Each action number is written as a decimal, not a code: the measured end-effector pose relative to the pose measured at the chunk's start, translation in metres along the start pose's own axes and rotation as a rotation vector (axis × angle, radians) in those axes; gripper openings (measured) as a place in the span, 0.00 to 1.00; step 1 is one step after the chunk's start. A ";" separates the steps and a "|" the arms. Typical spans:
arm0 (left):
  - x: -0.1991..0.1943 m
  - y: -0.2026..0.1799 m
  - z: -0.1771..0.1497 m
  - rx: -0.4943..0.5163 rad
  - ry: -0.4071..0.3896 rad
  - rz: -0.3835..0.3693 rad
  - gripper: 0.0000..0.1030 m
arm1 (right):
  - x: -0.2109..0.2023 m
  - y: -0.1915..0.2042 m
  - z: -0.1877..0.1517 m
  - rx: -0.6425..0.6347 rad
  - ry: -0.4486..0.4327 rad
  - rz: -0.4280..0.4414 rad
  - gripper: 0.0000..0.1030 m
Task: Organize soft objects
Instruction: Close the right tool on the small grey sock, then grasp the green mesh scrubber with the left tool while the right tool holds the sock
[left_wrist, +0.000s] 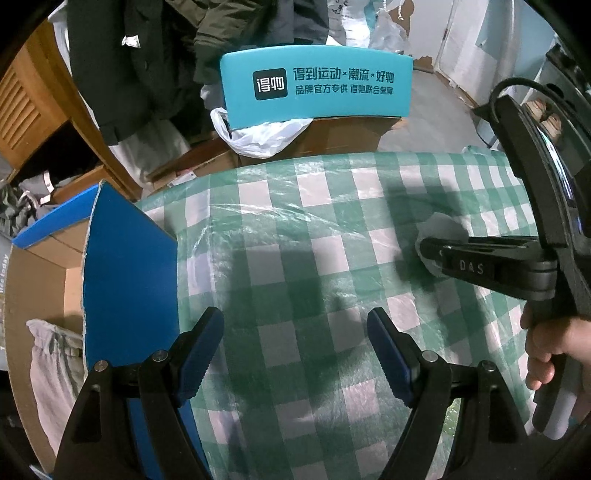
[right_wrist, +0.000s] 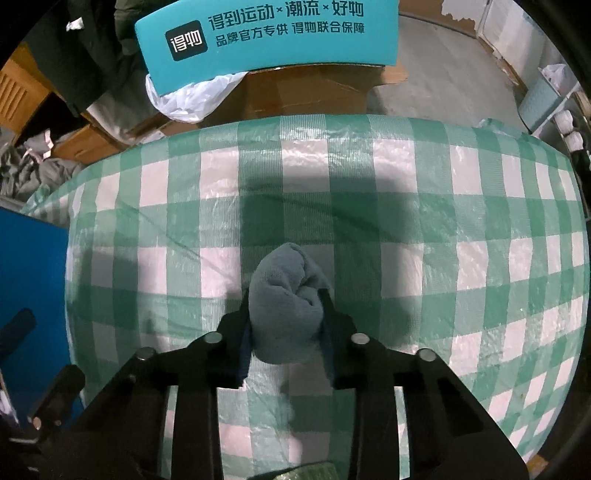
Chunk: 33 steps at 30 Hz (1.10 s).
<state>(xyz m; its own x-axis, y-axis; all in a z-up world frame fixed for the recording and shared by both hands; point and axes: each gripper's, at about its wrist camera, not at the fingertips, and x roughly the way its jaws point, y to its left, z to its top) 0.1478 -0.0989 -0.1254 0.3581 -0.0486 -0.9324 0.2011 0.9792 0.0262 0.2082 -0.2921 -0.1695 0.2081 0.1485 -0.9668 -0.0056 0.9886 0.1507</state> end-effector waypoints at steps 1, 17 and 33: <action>-0.001 0.000 -0.001 0.000 -0.001 -0.002 0.79 | -0.001 0.000 0.000 -0.001 0.000 0.001 0.23; -0.015 -0.039 -0.022 0.063 0.020 -0.058 0.79 | -0.051 -0.027 -0.050 0.016 -0.048 0.022 0.20; -0.022 -0.104 -0.065 0.187 0.072 -0.131 0.79 | -0.092 -0.057 -0.122 0.062 -0.083 0.031 0.20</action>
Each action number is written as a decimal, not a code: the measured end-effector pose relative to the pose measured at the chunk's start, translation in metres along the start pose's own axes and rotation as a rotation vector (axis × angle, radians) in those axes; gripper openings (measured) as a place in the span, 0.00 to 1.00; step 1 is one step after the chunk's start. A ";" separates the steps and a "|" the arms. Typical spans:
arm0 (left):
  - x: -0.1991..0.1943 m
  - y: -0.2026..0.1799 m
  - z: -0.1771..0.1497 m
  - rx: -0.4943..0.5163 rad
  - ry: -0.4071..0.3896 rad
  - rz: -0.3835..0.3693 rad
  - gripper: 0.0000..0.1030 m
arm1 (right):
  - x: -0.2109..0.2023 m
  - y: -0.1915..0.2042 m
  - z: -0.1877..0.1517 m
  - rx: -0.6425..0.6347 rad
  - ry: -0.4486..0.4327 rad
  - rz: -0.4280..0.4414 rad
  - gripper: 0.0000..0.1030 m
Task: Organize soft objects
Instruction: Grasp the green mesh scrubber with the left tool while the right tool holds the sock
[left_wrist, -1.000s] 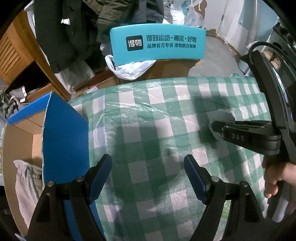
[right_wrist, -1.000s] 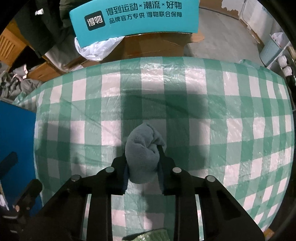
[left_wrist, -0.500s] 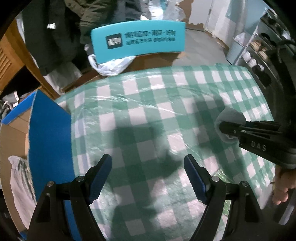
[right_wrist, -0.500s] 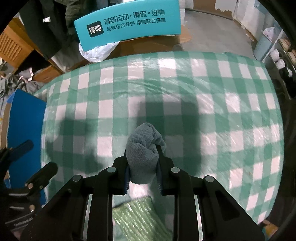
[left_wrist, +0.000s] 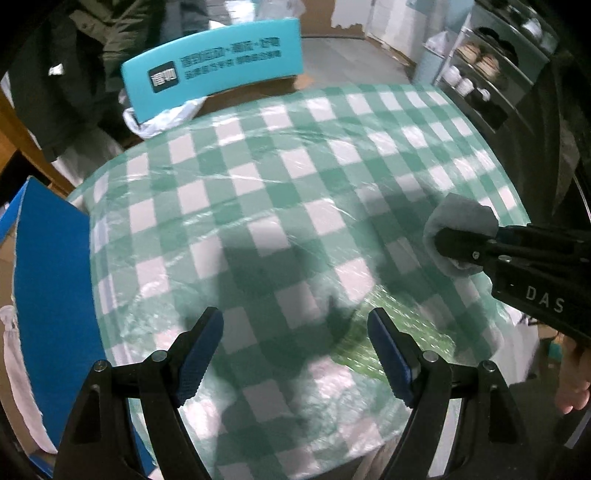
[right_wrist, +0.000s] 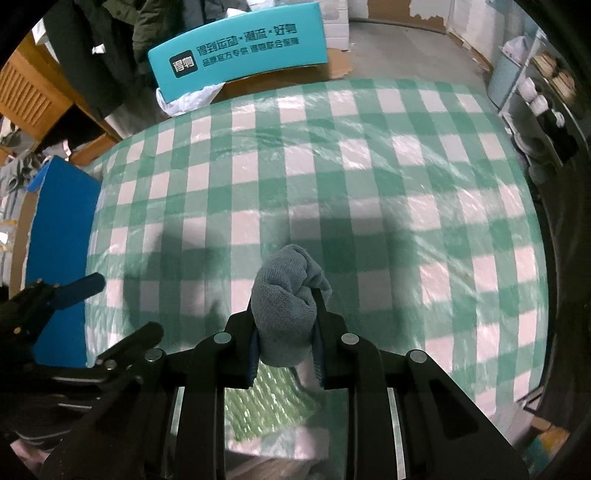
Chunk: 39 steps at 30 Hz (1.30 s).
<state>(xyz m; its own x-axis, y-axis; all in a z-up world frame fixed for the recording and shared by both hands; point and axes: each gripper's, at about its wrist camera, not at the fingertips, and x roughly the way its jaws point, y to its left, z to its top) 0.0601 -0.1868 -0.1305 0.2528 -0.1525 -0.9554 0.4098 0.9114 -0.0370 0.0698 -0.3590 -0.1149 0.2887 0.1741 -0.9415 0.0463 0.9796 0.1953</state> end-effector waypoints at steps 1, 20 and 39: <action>0.001 -0.005 -0.003 0.008 0.005 -0.006 0.80 | -0.002 -0.002 -0.003 0.003 -0.002 0.000 0.20; 0.022 -0.058 -0.024 0.055 0.089 -0.132 0.87 | -0.019 -0.037 -0.047 0.070 -0.025 0.016 0.20; 0.066 -0.085 -0.028 0.094 0.176 -0.136 0.89 | -0.013 -0.055 -0.048 0.106 -0.026 0.038 0.21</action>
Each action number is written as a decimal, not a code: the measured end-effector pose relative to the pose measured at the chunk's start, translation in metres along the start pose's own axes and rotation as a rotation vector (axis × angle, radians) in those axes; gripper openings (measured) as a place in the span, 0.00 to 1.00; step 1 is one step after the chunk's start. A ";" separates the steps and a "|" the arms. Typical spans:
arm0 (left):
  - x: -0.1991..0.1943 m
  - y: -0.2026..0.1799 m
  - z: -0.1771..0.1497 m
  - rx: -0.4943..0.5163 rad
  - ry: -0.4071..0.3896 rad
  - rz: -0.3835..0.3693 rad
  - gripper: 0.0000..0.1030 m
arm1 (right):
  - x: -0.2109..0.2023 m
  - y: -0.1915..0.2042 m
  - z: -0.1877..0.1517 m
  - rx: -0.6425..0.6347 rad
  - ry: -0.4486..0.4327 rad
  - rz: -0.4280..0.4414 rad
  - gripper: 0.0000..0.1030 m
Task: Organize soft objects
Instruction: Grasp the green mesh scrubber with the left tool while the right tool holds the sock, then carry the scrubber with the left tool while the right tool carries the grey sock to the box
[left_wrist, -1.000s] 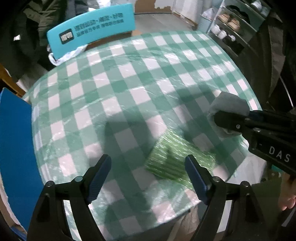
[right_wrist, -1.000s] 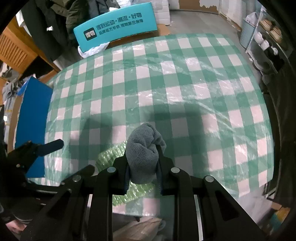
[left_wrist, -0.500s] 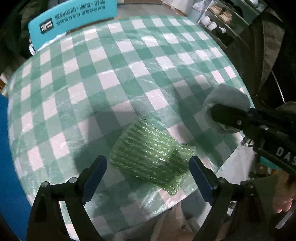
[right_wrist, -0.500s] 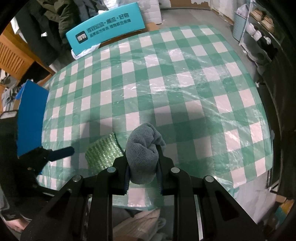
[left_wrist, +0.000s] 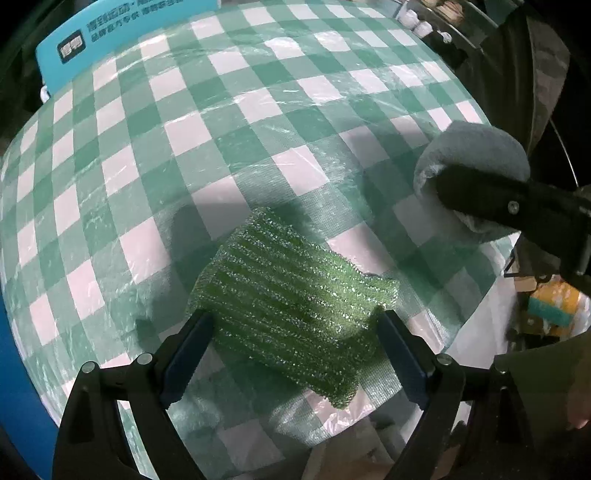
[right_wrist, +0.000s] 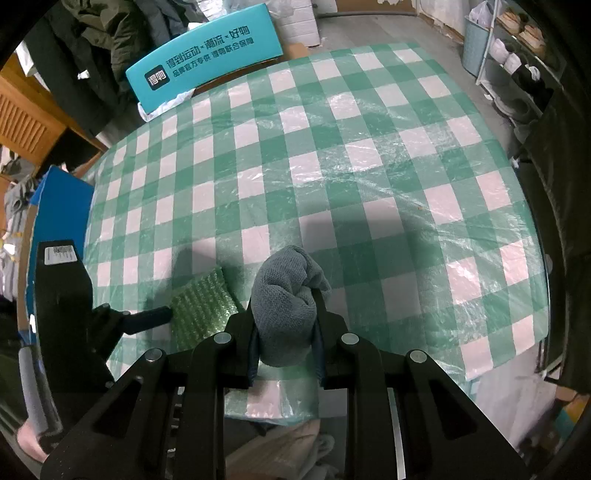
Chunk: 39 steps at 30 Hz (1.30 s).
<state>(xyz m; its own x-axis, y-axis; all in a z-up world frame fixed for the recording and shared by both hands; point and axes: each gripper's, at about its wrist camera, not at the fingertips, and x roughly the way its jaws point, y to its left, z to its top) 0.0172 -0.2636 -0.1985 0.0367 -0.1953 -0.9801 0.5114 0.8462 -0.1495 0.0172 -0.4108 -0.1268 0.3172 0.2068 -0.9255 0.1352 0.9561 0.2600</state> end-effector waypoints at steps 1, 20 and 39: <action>0.001 -0.001 0.000 0.009 -0.002 0.000 0.89 | 0.000 0.000 0.000 -0.001 0.000 -0.001 0.21; -0.013 0.014 0.001 -0.044 -0.083 0.032 0.13 | -0.001 0.007 0.000 -0.018 -0.004 -0.005 0.21; -0.080 0.040 -0.004 -0.062 -0.232 0.136 0.12 | -0.029 0.045 0.006 -0.090 -0.064 0.028 0.21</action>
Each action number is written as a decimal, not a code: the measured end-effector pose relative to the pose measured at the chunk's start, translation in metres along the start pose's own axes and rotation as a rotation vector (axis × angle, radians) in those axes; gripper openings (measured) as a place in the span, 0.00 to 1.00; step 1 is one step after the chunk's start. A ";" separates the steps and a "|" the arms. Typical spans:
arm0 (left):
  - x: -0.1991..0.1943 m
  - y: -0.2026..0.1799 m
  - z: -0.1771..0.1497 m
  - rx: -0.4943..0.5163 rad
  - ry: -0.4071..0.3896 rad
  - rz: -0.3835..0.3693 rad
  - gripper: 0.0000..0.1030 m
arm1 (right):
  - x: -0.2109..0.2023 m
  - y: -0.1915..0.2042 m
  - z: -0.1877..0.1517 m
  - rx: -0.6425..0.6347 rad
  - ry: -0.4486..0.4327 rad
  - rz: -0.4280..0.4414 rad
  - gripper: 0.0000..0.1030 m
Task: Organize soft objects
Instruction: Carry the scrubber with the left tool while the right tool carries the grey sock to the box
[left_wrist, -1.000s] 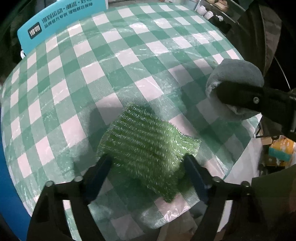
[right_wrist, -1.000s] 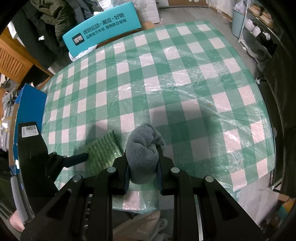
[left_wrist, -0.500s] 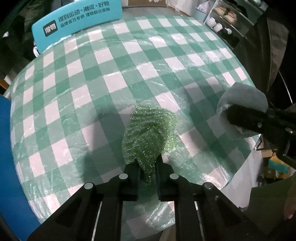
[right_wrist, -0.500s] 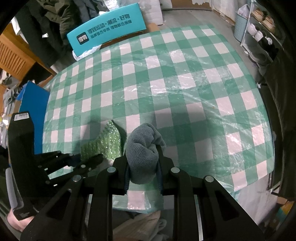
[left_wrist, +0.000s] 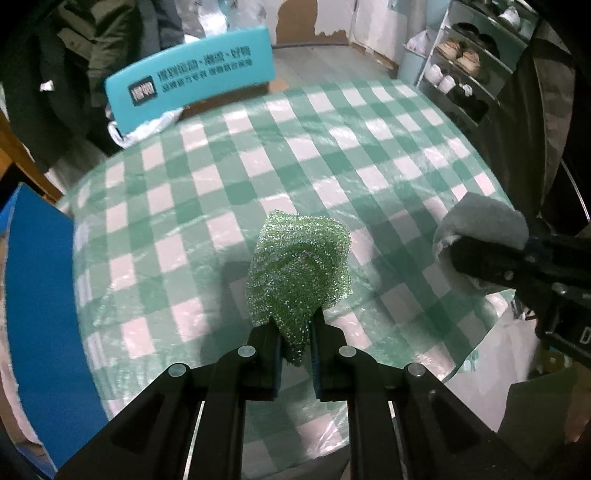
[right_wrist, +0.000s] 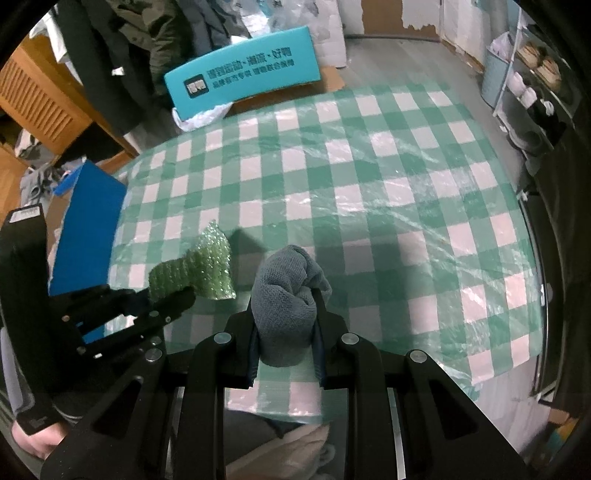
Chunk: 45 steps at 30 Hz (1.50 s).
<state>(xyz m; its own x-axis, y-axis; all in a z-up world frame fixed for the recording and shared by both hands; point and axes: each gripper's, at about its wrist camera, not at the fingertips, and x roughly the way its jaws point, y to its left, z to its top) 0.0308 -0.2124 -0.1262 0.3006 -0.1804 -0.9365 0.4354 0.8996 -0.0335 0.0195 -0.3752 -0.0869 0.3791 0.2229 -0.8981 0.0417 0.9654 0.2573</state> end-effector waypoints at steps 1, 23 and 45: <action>-0.003 0.002 0.001 -0.002 -0.006 0.003 0.12 | -0.001 0.002 0.001 -0.003 -0.002 0.002 0.21; -0.079 0.068 -0.014 -0.122 -0.128 0.051 0.12 | -0.027 0.075 0.013 -0.126 -0.056 0.072 0.21; -0.123 0.117 -0.040 -0.181 -0.201 0.108 0.12 | -0.030 0.158 0.020 -0.243 -0.064 0.141 0.21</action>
<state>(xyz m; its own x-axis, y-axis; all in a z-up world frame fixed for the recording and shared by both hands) 0.0113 -0.0688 -0.0287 0.5070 -0.1391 -0.8507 0.2392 0.9708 -0.0162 0.0330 -0.2323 -0.0125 0.4236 0.3553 -0.8332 -0.2356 0.9314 0.2774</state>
